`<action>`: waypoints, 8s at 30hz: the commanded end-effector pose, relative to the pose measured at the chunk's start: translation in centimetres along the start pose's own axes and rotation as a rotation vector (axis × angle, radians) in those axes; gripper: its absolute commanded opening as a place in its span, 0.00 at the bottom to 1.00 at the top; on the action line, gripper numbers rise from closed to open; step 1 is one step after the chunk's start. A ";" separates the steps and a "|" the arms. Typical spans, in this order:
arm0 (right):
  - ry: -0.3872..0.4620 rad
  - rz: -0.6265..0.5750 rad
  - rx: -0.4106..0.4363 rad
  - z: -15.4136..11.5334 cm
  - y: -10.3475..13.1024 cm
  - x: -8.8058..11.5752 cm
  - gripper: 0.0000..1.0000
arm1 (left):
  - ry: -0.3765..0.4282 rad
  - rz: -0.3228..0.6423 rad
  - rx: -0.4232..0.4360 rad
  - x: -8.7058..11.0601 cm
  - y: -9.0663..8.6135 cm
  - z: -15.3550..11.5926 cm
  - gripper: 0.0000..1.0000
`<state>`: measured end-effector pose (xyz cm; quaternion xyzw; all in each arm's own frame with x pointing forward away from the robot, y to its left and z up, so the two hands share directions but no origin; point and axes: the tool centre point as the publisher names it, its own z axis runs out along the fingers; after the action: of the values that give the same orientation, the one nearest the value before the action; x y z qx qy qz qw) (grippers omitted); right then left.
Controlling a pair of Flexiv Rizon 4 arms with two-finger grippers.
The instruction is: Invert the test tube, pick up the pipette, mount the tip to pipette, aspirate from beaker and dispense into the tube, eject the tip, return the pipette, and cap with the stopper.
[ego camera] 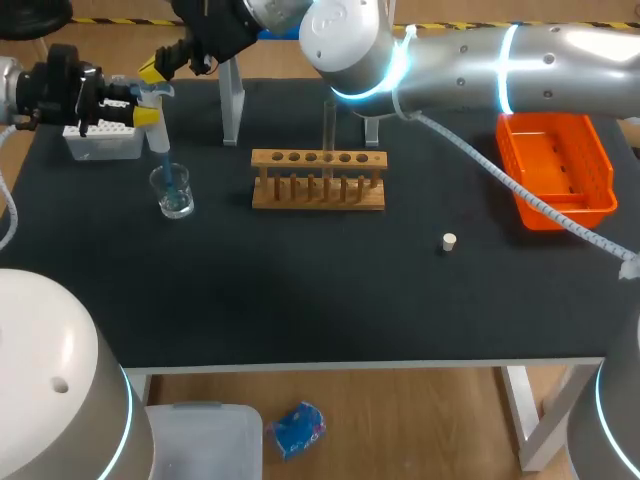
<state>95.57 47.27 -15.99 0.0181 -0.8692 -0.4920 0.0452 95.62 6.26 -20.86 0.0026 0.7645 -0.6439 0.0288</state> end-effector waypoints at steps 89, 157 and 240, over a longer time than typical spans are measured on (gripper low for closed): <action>-0.235 -0.110 -0.282 -24.7 -21.9 -0.5 1.00 | 0.005 0.002 0.002 -0.2 -0.5 -0.2 0.00; -0.244 -0.105 -0.284 -24.1 -22.3 -1.0 1.00 | -0.007 0.037 -0.098 0.5 -13.1 -0.6 0.00; -0.244 -0.105 -0.284 -24.1 -22.3 -1.0 1.00 | 0.217 0.082 0.000 -3.8 -29.6 21.3 0.00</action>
<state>98.57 15.29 -22.80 -0.0032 -0.7878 -0.6102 -0.0842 97.54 -18.31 5.00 0.0944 0.7636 -0.6386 -0.0161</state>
